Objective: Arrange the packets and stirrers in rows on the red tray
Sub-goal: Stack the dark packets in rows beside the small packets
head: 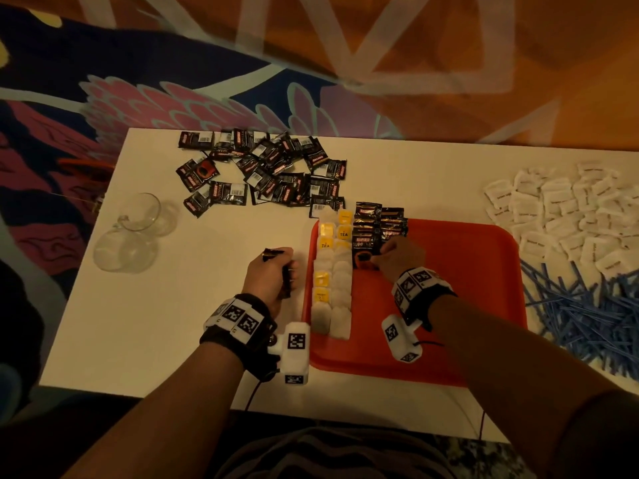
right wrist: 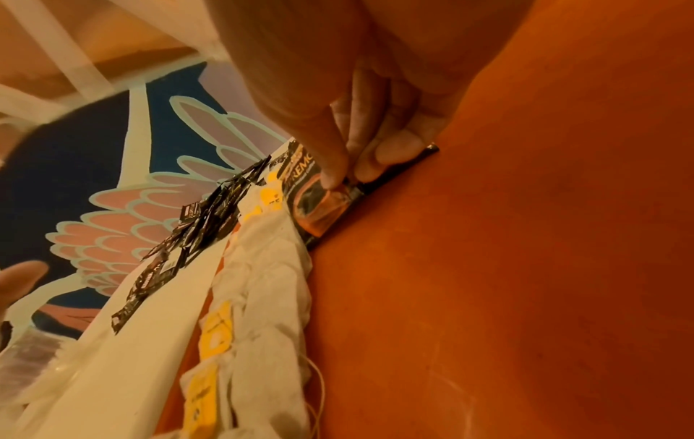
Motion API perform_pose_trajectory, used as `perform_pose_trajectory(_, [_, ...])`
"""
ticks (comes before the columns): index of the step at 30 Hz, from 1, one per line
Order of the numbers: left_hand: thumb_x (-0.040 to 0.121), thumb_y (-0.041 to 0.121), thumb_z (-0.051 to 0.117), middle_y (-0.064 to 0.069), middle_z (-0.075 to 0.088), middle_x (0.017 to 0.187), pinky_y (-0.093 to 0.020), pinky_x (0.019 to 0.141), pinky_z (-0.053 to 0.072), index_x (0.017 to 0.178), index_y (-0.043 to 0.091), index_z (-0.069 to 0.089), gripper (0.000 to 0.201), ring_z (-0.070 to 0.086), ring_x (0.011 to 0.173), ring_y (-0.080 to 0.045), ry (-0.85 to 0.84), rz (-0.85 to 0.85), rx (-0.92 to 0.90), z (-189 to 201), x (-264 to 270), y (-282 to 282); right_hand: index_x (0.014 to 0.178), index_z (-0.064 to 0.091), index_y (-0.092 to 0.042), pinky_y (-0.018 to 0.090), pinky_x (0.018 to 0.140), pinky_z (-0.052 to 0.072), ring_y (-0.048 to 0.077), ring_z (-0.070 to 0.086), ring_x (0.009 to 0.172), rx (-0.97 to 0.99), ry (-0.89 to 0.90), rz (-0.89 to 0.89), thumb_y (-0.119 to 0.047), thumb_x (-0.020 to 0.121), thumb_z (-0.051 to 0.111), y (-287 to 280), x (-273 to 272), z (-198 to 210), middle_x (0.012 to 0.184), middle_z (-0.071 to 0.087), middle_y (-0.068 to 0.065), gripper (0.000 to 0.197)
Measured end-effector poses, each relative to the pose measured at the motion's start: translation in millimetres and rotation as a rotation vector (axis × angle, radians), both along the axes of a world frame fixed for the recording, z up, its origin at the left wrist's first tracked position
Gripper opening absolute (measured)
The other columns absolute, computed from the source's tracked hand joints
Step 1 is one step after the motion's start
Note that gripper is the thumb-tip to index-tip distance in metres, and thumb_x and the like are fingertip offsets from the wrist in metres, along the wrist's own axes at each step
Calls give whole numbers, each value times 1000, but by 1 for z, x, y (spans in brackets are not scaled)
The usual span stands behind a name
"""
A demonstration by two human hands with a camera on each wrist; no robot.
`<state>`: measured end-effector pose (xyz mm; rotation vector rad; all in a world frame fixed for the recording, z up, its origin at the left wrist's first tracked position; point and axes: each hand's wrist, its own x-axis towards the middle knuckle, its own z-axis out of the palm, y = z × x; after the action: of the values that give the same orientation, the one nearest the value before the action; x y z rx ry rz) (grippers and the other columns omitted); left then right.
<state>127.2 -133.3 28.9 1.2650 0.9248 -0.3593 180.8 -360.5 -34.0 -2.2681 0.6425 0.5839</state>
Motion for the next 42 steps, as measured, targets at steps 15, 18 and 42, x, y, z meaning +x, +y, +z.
perform_pose_trajectory(15, [100, 16, 53, -11, 61, 81, -39, 71, 56, 106, 12, 66, 15, 61, 70, -21, 6, 64, 81, -6, 8, -5, 86, 59, -21, 17, 49, 40, 7, 55, 71, -26, -14, 27, -25, 79, 79, -4, 4, -9, 104, 60, 3, 21])
perform_pose_trajectory(18, [98, 13, 56, -10, 67, 90, -46, 81, 58, 103, 16, 67, 12, 66, 82, -25, -11, 34, 127, -8, 8, -7, 84, 57, -23, 18, 53, 41, 11, 58, 81, -30, -42, 44, -27, 81, 77, -6, 2, -4, 103, 61, 1, 20])
perform_pose_trajectory(42, [88, -1, 61, -18, 70, 107, -42, 78, 57, 97, 11, 71, 19, 69, 95, -34, 0, -104, -24, 5, 16, -88, 101, 74, -12, 13, 67, 44, 5, 65, 84, 458, -98, 346, -21, 82, 77, -23, -49, 62, 97, 73, 0, 21])
